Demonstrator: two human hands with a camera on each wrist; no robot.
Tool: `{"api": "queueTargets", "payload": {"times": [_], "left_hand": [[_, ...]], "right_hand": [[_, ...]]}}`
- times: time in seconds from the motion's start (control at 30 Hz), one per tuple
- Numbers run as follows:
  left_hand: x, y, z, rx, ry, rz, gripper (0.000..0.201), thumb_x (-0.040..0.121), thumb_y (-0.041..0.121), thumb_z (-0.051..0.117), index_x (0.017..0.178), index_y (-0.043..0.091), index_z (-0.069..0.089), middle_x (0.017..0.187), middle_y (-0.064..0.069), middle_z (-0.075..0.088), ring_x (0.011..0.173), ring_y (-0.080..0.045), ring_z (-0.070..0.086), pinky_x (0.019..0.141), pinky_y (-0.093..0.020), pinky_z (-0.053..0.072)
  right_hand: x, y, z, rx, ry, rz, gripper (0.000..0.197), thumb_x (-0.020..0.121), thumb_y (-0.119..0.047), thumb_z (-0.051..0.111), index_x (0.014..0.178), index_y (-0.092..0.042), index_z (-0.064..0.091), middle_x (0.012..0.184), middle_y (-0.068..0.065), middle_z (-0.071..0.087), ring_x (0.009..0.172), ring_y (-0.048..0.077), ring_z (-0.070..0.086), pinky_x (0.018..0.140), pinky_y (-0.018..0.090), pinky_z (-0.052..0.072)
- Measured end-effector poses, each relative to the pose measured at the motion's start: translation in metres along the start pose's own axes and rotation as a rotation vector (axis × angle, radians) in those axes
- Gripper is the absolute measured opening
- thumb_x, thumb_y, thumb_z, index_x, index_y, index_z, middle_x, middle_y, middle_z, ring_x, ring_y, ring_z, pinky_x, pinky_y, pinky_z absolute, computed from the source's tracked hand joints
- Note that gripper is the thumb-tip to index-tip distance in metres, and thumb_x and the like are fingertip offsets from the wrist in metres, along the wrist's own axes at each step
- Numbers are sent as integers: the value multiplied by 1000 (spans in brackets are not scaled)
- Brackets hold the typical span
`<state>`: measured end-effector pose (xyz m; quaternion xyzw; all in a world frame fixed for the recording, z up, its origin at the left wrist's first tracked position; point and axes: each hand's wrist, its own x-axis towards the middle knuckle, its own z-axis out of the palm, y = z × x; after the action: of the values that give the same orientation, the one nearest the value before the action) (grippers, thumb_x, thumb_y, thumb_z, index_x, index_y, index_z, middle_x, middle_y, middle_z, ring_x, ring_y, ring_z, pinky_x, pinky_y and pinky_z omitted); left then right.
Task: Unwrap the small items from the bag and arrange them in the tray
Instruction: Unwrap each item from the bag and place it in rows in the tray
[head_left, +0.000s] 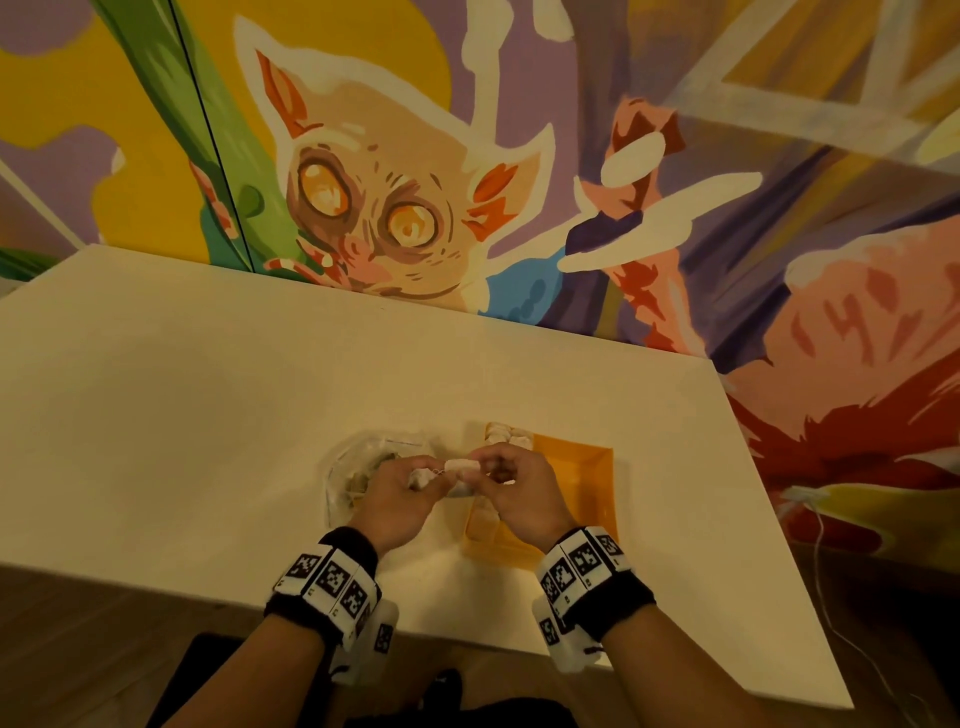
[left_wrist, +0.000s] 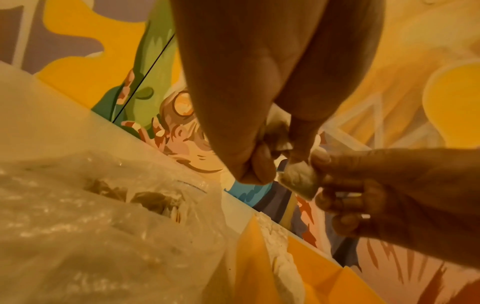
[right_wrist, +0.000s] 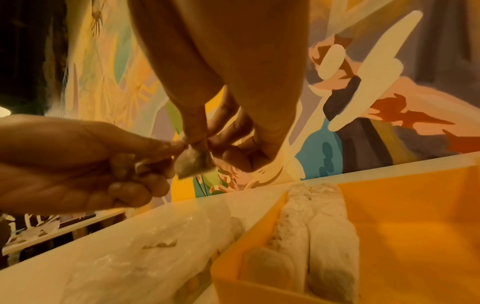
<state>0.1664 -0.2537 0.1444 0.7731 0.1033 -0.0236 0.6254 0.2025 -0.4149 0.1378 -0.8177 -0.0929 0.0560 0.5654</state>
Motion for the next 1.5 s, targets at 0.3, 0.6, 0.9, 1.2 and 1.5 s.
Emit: {"api": "queueTargets", "payload": {"times": [0.3,0.6,0.9,1.2,1.5], "left_hand": [[1,-1,5,-140,77,-59,11,87,21,71,80,29,67,87,11,63,64,-9,51,68,-30,45],[4,2,10,-199,97,-94,7,87,20,71,94,19,72,79,7,65,45,0,49,44,-17,43],[5,1,18,-240,80,-138,9,87,25,71,95,22,72,91,4,65,67,-10,53,55,-26,47],[17,-34,35,206,-109,-255,23,92,31,63,109,16,68,114,-7,65,109,-30,61,86,-36,50],[18,-56,57,586,-167,-266,41,97,36,53,130,11,57,140,-7,52,127,-22,50,99,-25,38]], "right_hand": [[-4,11,-2,-108,-72,56,15,83,-24,75,71,-24,66,73,-9,64,67,-1,57,65,11,44],[-1,10,-2,-125,-94,78,20,86,-29,72,69,-20,65,71,-7,63,70,7,59,65,15,45],[3,7,-8,-131,-85,125,22,86,-26,72,68,-16,65,70,-2,64,62,9,57,57,17,43],[25,40,-48,-513,-131,456,10,85,-17,71,89,-7,73,85,11,71,74,26,67,70,34,58],[36,58,-28,-632,-238,746,32,69,-16,82,97,-6,70,92,9,74,82,22,72,76,36,60]]}}
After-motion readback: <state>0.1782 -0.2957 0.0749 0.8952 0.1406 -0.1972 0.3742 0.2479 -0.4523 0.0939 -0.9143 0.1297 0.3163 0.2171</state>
